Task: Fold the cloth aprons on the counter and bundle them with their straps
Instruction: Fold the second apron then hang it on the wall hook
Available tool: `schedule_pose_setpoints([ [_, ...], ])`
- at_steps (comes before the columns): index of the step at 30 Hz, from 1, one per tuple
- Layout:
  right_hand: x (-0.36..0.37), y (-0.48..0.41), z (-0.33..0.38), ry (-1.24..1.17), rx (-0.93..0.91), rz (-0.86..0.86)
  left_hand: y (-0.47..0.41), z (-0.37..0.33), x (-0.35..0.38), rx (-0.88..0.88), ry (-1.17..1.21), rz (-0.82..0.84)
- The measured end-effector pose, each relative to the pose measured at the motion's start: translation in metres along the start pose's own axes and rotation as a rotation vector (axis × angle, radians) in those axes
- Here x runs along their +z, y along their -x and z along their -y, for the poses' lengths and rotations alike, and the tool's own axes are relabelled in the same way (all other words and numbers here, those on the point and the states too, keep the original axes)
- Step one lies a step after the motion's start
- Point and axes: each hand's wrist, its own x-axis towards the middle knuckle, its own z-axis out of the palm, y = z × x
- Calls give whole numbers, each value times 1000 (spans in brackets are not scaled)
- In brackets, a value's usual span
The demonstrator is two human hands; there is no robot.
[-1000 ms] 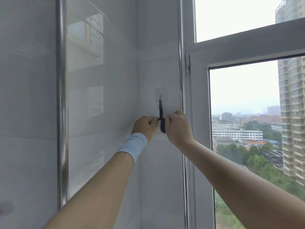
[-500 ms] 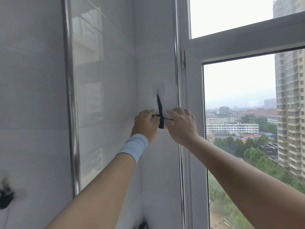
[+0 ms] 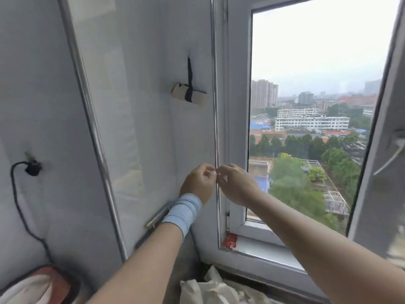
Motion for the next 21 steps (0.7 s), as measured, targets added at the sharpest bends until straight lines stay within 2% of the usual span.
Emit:
schedule_pose_setpoints([
  [7, 88, 157, -70, -33, 88, 459, 151, 60, 88, -278, -125, 352],
  [11, 128, 220, -98, -13, 163, 673, 207, 91, 111, -360, -249, 534],
  [15, 170, 256, -115, 15, 259, 794, 233, 131, 125, -306, -427, 645],
  [21, 214, 262, -135, 52, 508, 742, 225, 176, 141, -139, -601, 721],
])
